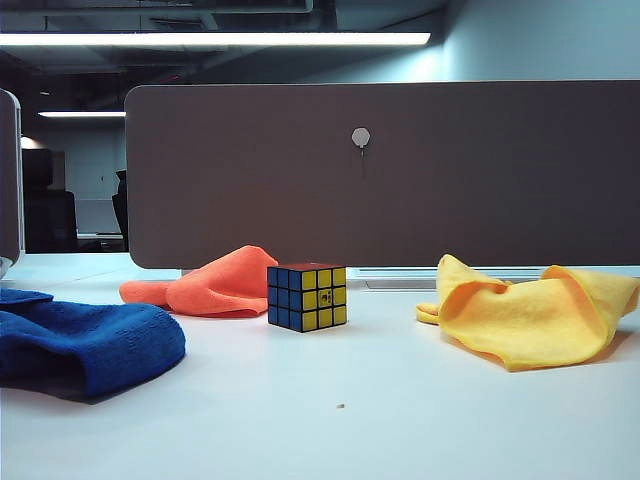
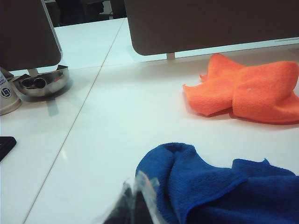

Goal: Pick up a rag that is the same color as the top surface of the Rubik's Cube and cover the cube with it.

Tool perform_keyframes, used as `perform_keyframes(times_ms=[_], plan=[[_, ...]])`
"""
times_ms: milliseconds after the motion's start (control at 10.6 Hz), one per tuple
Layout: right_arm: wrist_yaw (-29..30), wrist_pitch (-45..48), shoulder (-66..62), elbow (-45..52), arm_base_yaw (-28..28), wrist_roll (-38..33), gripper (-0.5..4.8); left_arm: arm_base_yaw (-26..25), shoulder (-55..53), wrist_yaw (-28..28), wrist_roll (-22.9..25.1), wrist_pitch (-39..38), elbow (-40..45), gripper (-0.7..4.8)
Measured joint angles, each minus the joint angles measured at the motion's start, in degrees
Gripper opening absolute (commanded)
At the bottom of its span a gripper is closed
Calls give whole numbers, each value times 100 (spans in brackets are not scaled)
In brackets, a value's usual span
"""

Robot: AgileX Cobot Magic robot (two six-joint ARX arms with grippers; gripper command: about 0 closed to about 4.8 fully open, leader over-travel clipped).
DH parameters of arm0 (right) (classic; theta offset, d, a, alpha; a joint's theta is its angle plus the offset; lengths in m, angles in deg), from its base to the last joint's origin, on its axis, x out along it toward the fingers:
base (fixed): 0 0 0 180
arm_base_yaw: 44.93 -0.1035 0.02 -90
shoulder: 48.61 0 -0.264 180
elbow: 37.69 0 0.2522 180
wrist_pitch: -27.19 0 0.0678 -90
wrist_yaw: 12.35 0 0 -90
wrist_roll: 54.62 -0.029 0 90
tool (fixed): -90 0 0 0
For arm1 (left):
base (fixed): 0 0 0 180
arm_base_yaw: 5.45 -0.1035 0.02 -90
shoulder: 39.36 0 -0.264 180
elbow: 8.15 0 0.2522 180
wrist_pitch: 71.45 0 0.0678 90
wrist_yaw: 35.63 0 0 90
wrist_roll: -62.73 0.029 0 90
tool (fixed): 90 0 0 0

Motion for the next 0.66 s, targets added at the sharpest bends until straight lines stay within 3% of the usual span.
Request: perform_keyframes(times_ms=[658], plan=[[0, -20, 0, 0, 2, 0, -1, 0, 0, 35, -162, 0, 0, -6]])
